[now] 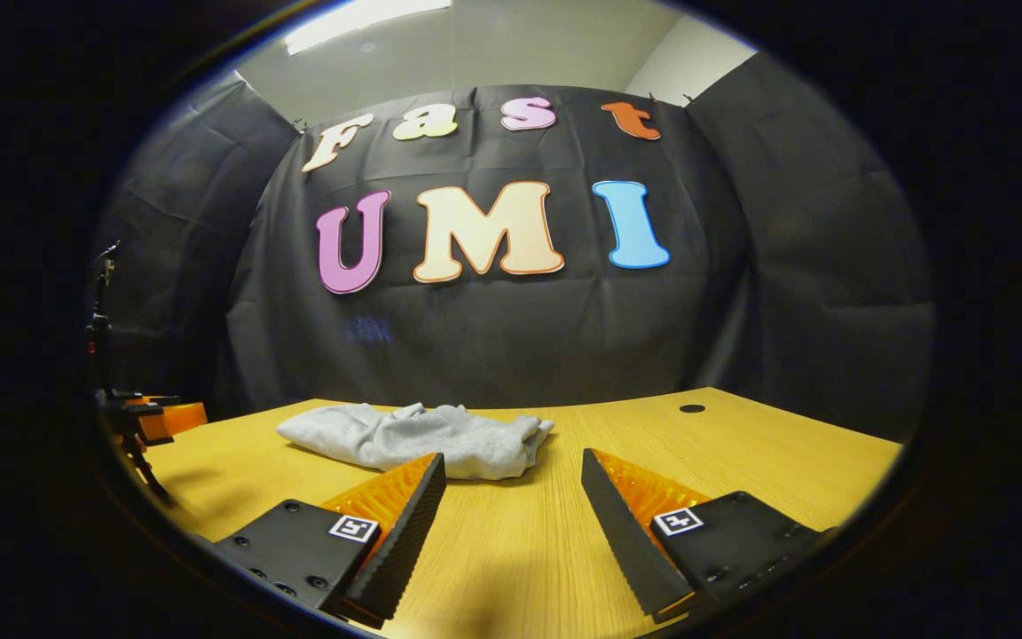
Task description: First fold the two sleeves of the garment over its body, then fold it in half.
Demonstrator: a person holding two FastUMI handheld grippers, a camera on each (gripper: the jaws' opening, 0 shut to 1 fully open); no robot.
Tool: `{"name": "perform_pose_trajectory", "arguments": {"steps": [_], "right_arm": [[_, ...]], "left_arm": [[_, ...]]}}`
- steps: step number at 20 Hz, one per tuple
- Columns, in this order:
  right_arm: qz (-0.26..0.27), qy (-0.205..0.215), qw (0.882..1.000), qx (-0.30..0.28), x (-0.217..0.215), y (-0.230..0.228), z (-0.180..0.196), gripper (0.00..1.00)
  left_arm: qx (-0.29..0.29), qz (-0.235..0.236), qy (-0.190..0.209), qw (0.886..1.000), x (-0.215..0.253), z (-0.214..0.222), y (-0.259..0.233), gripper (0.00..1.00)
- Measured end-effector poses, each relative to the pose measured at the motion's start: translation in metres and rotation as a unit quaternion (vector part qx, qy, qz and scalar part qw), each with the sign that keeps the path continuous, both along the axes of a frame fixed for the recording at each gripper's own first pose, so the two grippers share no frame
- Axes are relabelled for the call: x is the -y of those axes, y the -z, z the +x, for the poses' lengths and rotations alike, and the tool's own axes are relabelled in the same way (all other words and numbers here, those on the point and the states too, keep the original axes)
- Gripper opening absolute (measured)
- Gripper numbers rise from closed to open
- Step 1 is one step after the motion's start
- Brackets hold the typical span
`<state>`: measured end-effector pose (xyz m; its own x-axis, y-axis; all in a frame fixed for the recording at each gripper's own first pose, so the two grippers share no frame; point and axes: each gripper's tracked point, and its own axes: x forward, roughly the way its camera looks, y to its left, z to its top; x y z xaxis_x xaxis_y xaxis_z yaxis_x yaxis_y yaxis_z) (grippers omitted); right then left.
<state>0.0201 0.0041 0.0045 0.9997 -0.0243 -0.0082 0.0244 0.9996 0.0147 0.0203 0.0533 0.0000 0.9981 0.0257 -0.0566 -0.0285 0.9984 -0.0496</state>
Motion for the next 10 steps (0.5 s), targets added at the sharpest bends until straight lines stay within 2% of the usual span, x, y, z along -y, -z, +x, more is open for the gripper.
{"name": "perform_pose_trajectory", "arguments": {"steps": [4, 10], "right_arm": [[0.004, -0.002, 1.000, -0.012, -0.0016, 0.0134, -0.0004, 0.96], [0.009, 0.000, 1.000, 0.001, 0.0031, 0.0101, 0.0007, 0.96]], "left_arm": [[-0.004, 0.006, -0.011, 1.000, -0.0059, -0.0007, 0.0068, 0.94], [0.002, 0.016, -0.015, 1.000, -0.0069, -0.0002, 0.0071, 0.94]]}}
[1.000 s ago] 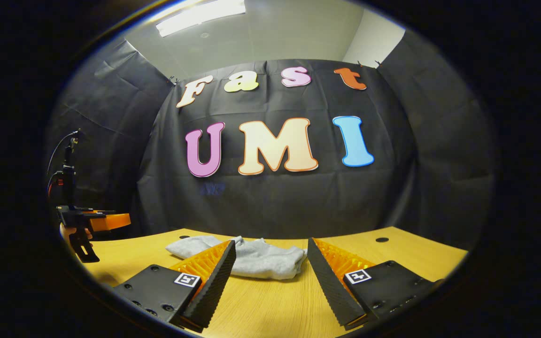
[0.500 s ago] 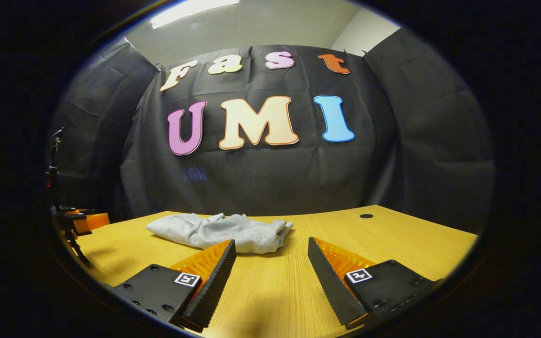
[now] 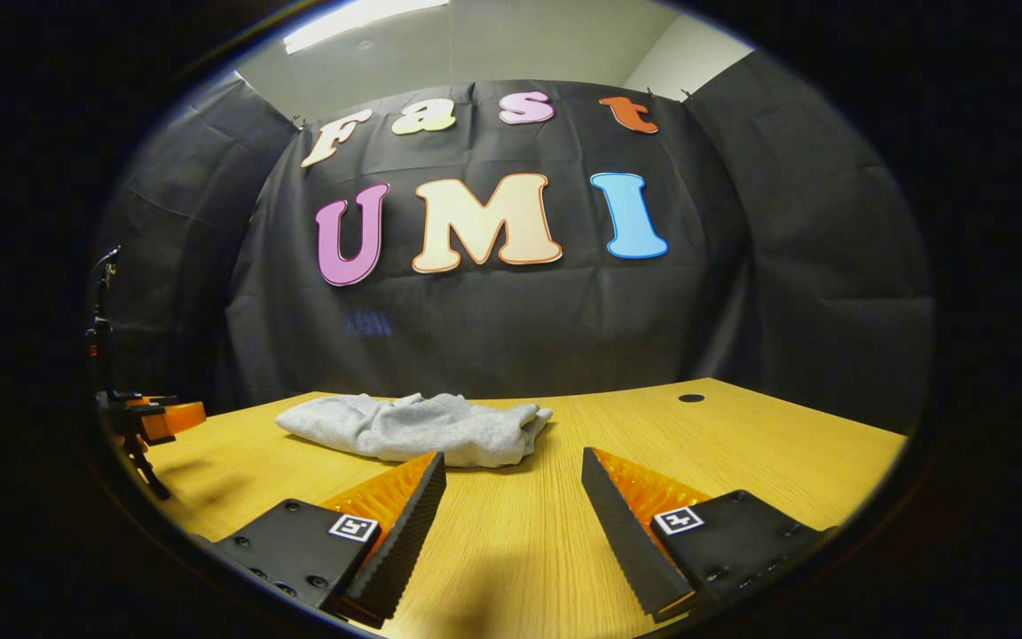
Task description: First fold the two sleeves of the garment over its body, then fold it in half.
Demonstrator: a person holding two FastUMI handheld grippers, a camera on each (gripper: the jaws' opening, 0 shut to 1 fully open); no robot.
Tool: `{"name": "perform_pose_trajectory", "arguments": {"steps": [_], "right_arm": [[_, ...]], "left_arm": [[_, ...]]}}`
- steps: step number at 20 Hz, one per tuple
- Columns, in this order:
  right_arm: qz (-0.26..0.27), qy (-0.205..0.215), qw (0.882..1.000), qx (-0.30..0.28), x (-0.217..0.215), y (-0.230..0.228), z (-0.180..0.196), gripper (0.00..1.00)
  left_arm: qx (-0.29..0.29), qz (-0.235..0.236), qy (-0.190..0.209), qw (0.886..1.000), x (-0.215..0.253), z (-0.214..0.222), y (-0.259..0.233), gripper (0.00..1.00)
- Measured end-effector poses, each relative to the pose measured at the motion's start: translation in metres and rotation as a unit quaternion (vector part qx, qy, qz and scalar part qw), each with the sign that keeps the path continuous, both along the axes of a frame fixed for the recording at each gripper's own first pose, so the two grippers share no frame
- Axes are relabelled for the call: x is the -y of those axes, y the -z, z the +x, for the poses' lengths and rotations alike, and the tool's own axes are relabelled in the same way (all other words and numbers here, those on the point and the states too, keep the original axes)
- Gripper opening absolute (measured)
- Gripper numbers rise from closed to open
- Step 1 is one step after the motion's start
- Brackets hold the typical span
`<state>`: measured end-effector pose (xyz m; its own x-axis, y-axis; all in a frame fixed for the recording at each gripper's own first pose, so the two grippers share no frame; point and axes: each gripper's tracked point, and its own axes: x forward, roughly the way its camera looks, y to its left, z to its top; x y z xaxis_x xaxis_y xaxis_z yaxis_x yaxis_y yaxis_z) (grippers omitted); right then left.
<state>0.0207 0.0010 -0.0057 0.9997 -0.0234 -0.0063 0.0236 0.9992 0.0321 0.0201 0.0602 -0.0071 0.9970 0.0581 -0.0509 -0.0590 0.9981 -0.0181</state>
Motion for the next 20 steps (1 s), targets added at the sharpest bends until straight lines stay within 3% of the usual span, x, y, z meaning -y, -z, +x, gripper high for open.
{"name": "perform_pose_trajectory", "arguments": {"steps": [20], "right_arm": [[-0.022, 0.006, 1.000, 0.013, -0.007, 0.001, 0.000, 0.97]], "left_arm": [[0.015, 0.010, -0.002, 1.000, 0.002, 0.000, -0.004, 0.94]]}}
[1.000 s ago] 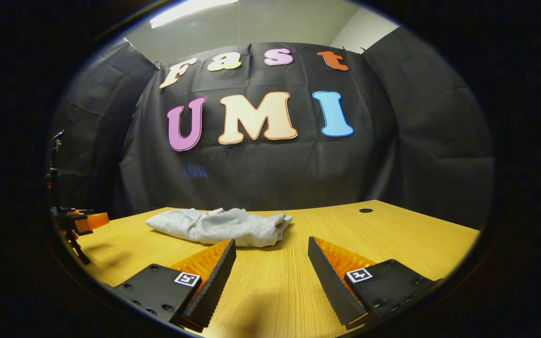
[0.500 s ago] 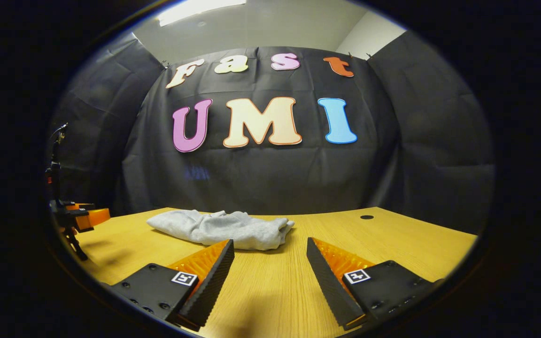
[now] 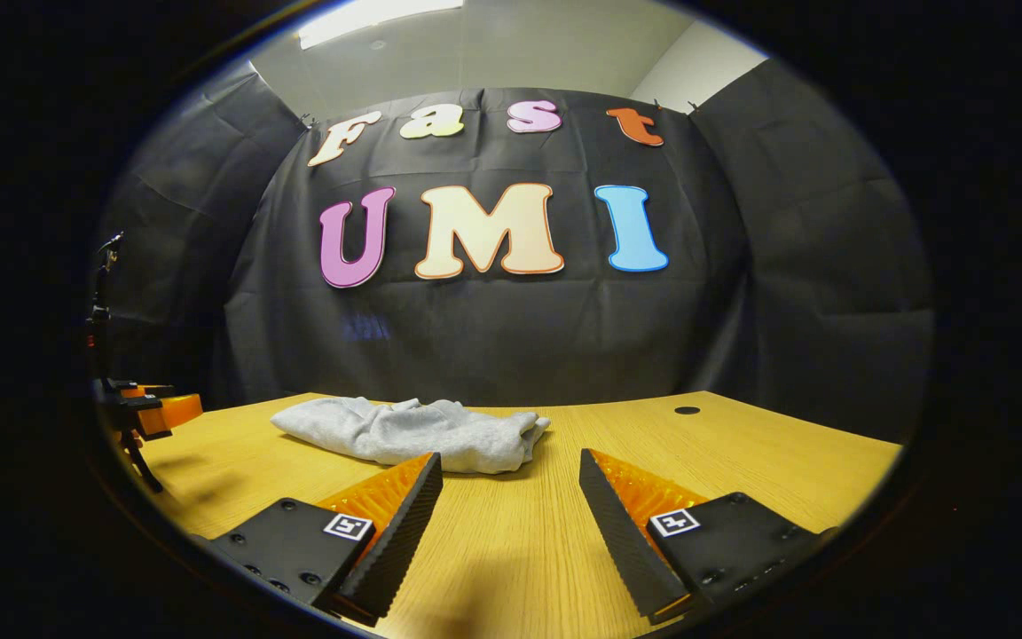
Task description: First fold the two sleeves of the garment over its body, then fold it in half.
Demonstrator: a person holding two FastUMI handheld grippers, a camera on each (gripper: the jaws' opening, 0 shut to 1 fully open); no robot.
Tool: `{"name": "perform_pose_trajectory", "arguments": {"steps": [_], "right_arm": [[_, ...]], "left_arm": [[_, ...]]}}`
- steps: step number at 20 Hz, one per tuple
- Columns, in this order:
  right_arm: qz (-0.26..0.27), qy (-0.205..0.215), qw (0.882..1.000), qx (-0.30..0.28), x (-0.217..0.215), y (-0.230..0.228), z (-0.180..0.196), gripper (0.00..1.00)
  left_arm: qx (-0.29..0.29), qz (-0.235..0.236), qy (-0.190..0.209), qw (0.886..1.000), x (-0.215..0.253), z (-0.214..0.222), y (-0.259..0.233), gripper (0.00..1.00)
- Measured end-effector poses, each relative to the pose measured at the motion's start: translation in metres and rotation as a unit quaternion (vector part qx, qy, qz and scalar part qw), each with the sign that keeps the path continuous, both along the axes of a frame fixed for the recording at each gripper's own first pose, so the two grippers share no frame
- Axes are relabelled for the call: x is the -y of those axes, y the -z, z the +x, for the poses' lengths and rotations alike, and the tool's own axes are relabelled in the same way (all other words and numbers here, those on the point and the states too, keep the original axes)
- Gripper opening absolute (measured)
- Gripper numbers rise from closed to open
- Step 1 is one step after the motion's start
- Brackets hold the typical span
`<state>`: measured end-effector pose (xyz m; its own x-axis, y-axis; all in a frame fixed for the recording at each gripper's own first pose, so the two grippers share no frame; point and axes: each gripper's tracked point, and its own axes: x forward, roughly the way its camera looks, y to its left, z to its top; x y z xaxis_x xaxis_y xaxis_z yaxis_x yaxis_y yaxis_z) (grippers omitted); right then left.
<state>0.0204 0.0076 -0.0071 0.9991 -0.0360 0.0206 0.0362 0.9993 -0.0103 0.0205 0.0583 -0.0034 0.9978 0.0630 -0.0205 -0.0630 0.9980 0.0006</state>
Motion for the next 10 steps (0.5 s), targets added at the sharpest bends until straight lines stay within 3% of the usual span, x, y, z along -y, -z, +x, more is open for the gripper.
{"name": "perform_pose_trajectory", "arguments": {"steps": [10], "right_arm": [[0.000, 0.000, 1.000, 0.000, -0.0003, 0.0007, 0.0000, 0.97]], "left_arm": [[0.000, 0.000, 0.000, 1.000, 0.0004, -0.0009, 0.0002, 0.94]]}}
